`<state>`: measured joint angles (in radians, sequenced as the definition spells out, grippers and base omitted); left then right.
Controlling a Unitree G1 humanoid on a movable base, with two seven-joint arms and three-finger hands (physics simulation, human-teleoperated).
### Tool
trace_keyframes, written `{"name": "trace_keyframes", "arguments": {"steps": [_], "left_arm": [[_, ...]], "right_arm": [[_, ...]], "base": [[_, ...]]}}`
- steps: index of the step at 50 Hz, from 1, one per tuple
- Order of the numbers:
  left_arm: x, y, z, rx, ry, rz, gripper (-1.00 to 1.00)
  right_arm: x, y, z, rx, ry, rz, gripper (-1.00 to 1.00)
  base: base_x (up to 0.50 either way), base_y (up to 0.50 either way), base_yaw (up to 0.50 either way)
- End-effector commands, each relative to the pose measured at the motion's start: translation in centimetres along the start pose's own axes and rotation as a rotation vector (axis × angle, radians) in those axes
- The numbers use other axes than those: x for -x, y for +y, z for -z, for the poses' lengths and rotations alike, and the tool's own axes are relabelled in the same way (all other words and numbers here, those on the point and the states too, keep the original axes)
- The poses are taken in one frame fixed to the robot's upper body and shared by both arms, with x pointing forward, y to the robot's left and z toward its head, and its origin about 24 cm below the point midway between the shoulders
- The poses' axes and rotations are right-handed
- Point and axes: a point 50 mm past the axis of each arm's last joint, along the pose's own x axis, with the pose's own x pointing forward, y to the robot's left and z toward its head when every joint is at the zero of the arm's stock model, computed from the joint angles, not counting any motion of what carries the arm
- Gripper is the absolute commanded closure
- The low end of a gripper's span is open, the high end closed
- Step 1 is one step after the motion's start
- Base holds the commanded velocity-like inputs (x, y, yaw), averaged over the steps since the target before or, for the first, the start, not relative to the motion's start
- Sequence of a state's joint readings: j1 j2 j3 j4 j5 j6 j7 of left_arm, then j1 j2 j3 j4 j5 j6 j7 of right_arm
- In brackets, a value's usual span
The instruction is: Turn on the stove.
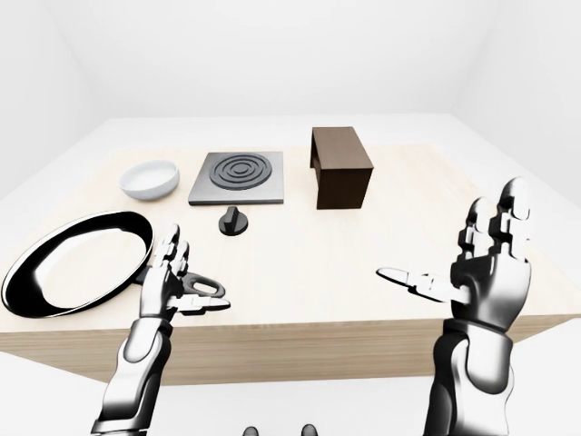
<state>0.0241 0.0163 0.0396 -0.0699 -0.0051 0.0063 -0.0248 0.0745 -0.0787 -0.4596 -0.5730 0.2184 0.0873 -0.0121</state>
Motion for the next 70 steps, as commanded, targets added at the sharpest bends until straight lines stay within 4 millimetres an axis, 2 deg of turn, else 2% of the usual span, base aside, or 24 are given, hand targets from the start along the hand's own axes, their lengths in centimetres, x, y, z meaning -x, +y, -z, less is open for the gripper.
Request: {"name": "trace_keyframes", "arguments": {"steps": [1,4,6,50,61,70], "left_arm": [[-0.1,0.0,0.2,0.002,0.004,-0.003,-1.00],[-0.1,0.0,0.2,0.002,0.003,-0.003,-1.00],[0.0,0.0,0.1,0.002,0.002,-0.002,-1.00],[0.0,-0.1,0.3,-0.002,0.006,-0.004,-1.00],[-0.3,-0.6,0.2,-0.008,0.001,0.005,-1.00],[-1.6,-0.9,-0.7,-0.008,-0.014,0.009,-1.00]], "right_arm": [[-0.1,-0.8,-0.9,0.011,-0.038,0.028,-1.00],[0.0,-0.7,-1.3,0.010,-0.056,0.022,-1.00],[-0.1,-0.8,-0.9,0.009,-0.039,0.022,-1.00],[0.1,-0.7,-1.2,0.003,-0.049,-0.001,-1.00],[0.3,-0.8,-1.2,-0.019,-0.045,-0.002,-1.00],[0.3,-0.5,-0.9,-0.020,-0.033,-0.014,-1.00]], "base": [[0.00,0.00,0.00],[0.05,0.00,0.00],[0.21,0.00,0.00],[0.28,0.00,0.00],[0.03,0.00,0.00],[0.00,0.00,0.00]]}}
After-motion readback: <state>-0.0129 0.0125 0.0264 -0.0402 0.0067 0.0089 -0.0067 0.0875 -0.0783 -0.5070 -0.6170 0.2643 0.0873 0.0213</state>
